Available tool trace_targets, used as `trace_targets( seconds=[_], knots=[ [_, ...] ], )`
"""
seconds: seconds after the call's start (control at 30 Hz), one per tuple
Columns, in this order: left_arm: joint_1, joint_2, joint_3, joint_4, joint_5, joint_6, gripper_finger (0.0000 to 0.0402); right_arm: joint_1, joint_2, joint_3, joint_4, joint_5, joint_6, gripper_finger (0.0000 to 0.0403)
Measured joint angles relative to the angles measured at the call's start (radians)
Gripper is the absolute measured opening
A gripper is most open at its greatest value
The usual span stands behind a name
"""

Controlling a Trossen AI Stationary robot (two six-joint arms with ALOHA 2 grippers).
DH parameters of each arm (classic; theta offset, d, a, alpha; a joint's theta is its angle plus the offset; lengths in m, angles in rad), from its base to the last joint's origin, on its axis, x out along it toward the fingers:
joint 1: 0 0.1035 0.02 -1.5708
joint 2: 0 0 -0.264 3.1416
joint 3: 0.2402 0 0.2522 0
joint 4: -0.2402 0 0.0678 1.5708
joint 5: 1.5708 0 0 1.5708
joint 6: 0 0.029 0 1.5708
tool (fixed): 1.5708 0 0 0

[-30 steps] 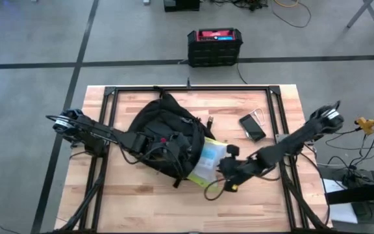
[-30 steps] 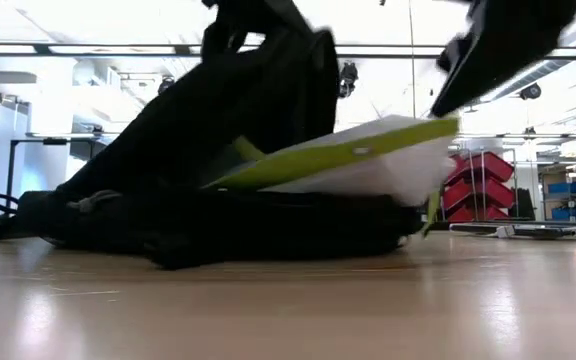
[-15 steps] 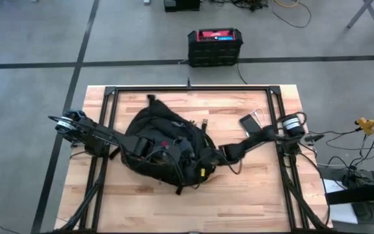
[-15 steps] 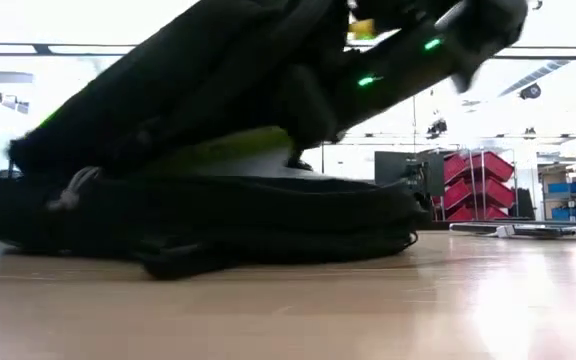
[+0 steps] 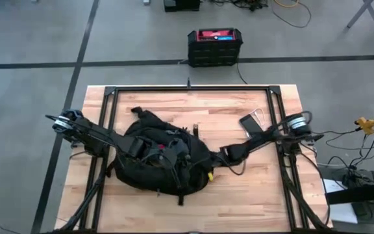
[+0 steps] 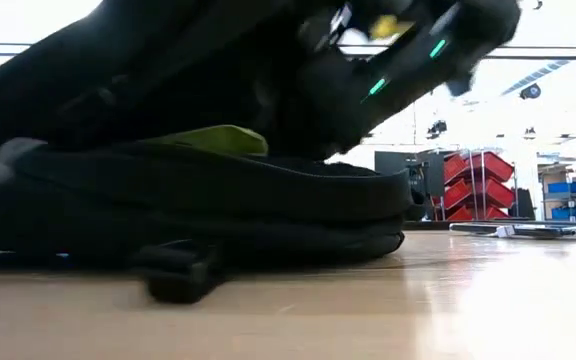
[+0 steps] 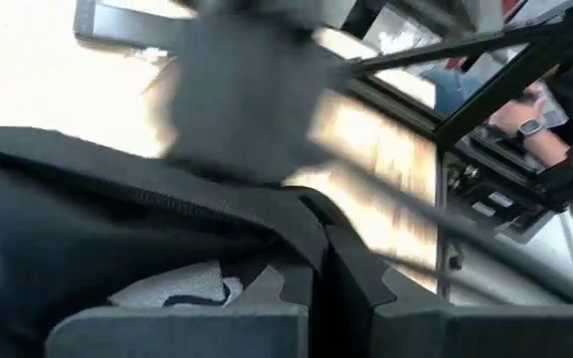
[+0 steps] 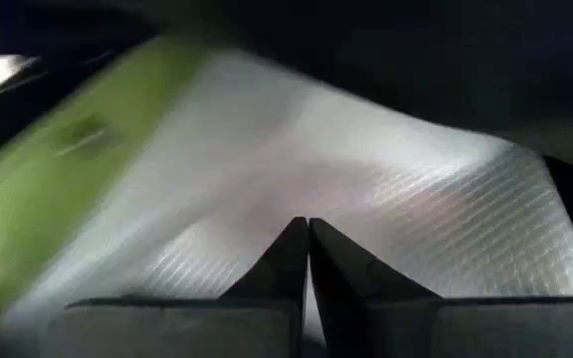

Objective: Unpack backpack
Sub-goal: Put the zip bag into the black backpack, then put the black cellphone into the black backpack

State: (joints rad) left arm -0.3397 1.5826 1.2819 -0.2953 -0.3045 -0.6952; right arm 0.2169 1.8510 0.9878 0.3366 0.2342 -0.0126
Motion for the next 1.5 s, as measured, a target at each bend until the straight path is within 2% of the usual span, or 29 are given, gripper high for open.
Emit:
trace_targets(
  seconds=[0.1, 0.17, 0.27, 0.4, 0.5, 0.67, 0.83, 0.9, 1.03, 1.13, 1.2, 1.33, 1.4, 1.5],
  knots=[
    [0.001, -0.001, 0.0, 0.006, -0.015, 0.001, 0.0, 0.031, -0.084, 0.0, -0.164, 0.051, 0.041, 0.0],
    [0.002, -0.001, -0.001, 0.01, -0.018, 0.008, 0.0, 0.044, -0.117, -0.001, -0.247, 0.039, 0.096, 0.0],
    [0.001, -0.001, -0.016, 0.027, -0.019, 0.021, 0.0, 0.049, -0.113, -0.001, -0.307, -0.01, 0.157, 0.0],
    [-0.002, 0.023, -0.074, 0.067, -0.033, 0.015, 0.0, 0.027, -0.049, -0.002, -0.371, 0.054, 0.2, 0.0],
    [-0.003, 0.057, -0.13, 0.093, -0.034, -0.011, 0.0, 0.018, -0.035, 0.005, -0.472, 0.169, 0.241, 0.0],
    [0.0, 0.135, -0.228, 0.105, -0.025, -0.091, 0.0, 0.035, -0.119, 0.023, -0.843, 0.499, 0.351, 0.0],
    [-0.002, 0.232, -0.284, 0.153, 0.046, -0.144, 0.0, 0.045, -0.317, 0.09, -1.213, 0.598, 0.445, 0.0],
    [-0.007, 0.259, -0.284, 0.156, 0.053, -0.15, 0.0, 0.041, -0.412, 0.1, -1.253, 0.583, 0.473, 0.0],
    [-0.01, 0.262, -0.259, 0.142, 0.064, -0.149, 0.0, 0.006, -0.59, 0.083, -1.219, 0.408, 0.529, 0.0],
    [-0.014, 0.233, -0.229, 0.133, 0.095, -0.126, 0.0, -0.022, -0.676, 0.064, -1.316, 0.363, 0.552, 0.0],
    [-0.019, 0.197, -0.202, 0.133, 0.106, -0.088, 0.0, -0.066, -0.731, 0.06, -1.431, 0.36, 0.632, 0.0],
    [-0.03, 0.121, -0.158, 0.133, 0.103, 0.005, 0.0, -0.176, -0.779, 0.0, -1.587, 0.301, 0.709, 0.0004],
    [-0.035, 0.091, -0.144, 0.126, 0.1, 0.049, 0.0, -0.254, -0.778, -0.044, -1.573, 0.233, 0.702, 0.0019],
    [-0.036, 0.053, -0.119, 0.131, 0.088, 0.099, 0.0, -0.397, -0.755, -0.124, -1.502, 0.087, 0.627, 0.0063]
  ],
)
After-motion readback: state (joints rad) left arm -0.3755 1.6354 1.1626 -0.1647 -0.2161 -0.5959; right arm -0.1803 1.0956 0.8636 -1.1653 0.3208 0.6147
